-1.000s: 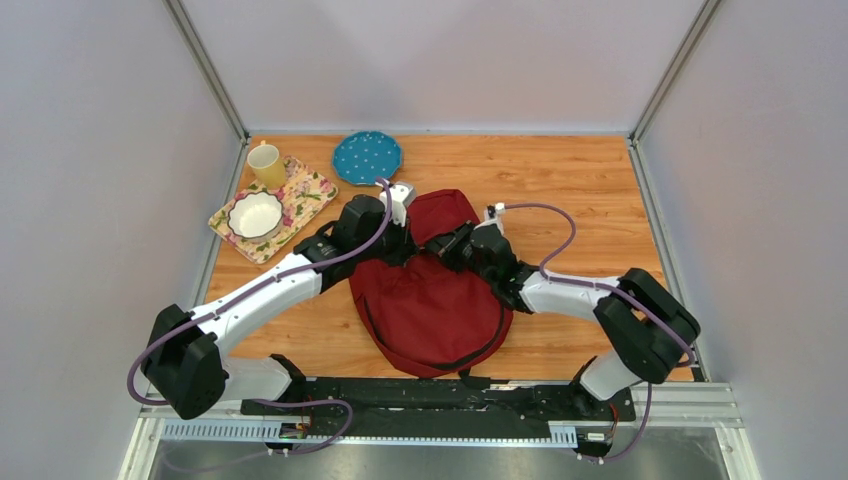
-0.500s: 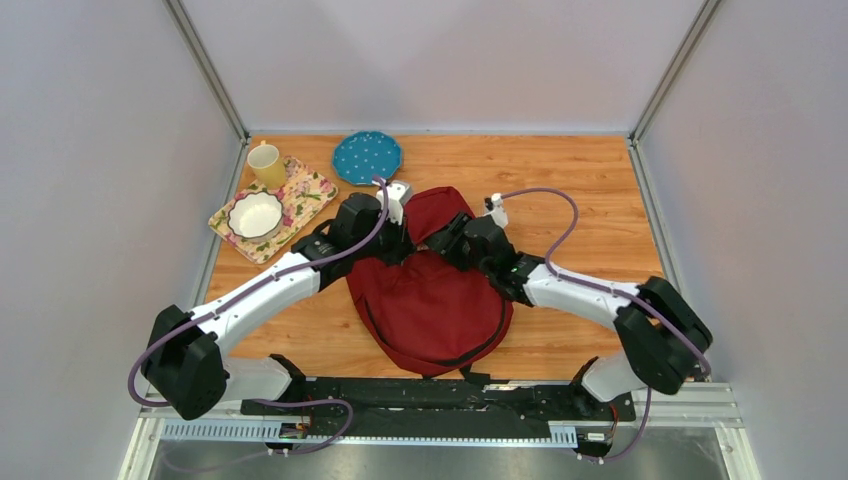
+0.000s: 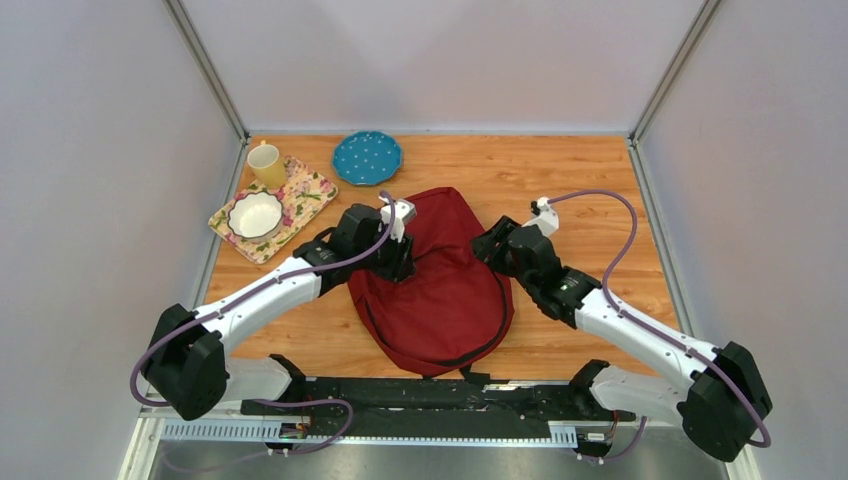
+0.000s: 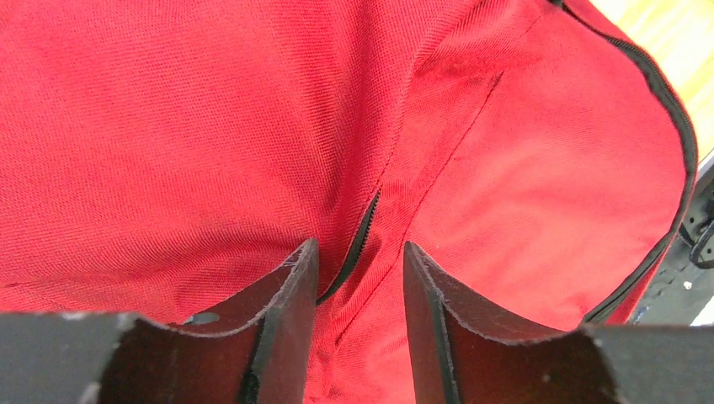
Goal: Pack the student bag
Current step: Zip the student bag at the center of the board.
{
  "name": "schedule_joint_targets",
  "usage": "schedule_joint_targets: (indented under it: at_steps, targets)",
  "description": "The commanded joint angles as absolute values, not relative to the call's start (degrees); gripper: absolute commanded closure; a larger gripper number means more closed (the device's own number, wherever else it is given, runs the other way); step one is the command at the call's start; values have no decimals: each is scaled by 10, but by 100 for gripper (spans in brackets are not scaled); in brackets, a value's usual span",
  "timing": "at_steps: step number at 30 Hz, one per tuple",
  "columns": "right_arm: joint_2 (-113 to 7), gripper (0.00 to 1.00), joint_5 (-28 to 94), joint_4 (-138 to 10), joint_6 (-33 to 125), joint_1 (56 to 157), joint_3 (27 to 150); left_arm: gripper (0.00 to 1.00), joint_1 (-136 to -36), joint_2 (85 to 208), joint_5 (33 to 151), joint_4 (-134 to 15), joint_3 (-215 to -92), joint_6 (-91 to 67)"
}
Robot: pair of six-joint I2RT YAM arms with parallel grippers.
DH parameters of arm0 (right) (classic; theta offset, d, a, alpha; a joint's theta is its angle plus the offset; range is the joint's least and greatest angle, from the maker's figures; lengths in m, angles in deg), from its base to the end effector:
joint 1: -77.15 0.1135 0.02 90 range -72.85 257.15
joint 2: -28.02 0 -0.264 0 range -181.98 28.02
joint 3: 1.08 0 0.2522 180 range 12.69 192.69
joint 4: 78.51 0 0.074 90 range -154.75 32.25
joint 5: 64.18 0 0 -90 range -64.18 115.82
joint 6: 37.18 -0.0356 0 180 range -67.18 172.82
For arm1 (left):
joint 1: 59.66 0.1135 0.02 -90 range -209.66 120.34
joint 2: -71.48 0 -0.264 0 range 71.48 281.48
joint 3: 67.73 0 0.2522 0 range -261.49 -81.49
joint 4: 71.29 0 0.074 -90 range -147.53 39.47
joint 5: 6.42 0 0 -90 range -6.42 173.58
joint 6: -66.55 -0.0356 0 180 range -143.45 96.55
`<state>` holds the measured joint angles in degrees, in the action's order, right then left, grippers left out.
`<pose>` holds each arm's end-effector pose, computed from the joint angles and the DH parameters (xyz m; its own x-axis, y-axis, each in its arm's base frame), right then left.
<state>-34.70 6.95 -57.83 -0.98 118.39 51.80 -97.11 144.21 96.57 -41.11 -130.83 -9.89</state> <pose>0.1883 0.1497 0.2503 -0.5598 0.5247 -0.6413 0.0635 0.7989 0.5982 0.2125 -0.1728 0.2538 -0.6652 0.2217 -0.7130 0.5901 0.7412 -0.3200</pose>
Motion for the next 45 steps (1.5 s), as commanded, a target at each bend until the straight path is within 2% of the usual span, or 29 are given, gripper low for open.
schedule_joint_targets:
  at_steps: [1, 5, 8, 10, 15, 16, 19, 23, 25, 29, 36, 39, 40, 42, 43, 44, 45]
  targets:
    - [-311, 42, 73, -564, 20, 1183, 517, 49, -969, 1426, 977, -392, -1289, -154]
    - [-298, 42, 106, -562, 24, 1182, 525, 47, -969, 1443, 959, -355, -1297, -175]
    - [-306, 42, 153, -573, 46, 1183, 539, 46, -969, 1422, 927, -377, -1271, -168]
    - [-319, 42, 199, -572, 57, 1182, 556, 41, -969, 1379, 906, -420, -1252, -151]
    - [-390, 42, 283, -552, 87, 1182, 622, 35, -970, 1298, 894, -434, -1237, -133]
    - [-403, 42, 295, -552, 90, 1183, 630, 31, -969, 1291, 894, -434, -1234, -131]
    - [-447, 42, 322, -553, 97, 1182, 663, 29, -969, 1278, 899, -428, -1226, -127]
    - [-505, 42, 311, -541, 108, 1183, 697, 28, -969, 1288, 953, -441, -1209, -129]
    - [-535, 41, 268, -486, 126, 1182, 742, 27, -969, 1299, 970, -436, -1208, -133]
    - [-571, 40, 205, -480, 173, 1181, 775, 26, -969, 1334, 966, -417, -1201, -141]
    - [-658, 39, 138, -365, 216, 1175, 858, 27, -969, 1363, 947, -400, -1191, -143]
    - [-676, 39, 111, -343, 215, 1175, 871, 37, -969, 1363, 952, -401, -1184, -146]
    - [-676, 40, 108, -346, 214, 1174, 869, 50, -969, 1363, 954, -400, -1183, -146]
    - [-678, 44, 105, -349, 214, 1172, 867, 62, -969, 1363, 958, -399, -1181, -149]
    - [-681, 48, 101, -348, 214, 1171, 869, 76, -969, 1363, 967, -399, -1181, -152]
    - [-682, 56, 104, -348, 215, 1168, 869, 81, -969, 1364, 971, -400, -1180, -154]
    - [-684, 61, 107, -354, 215, 1164, 869, 86, -969, 1364, 976, -400, -1181, -156]
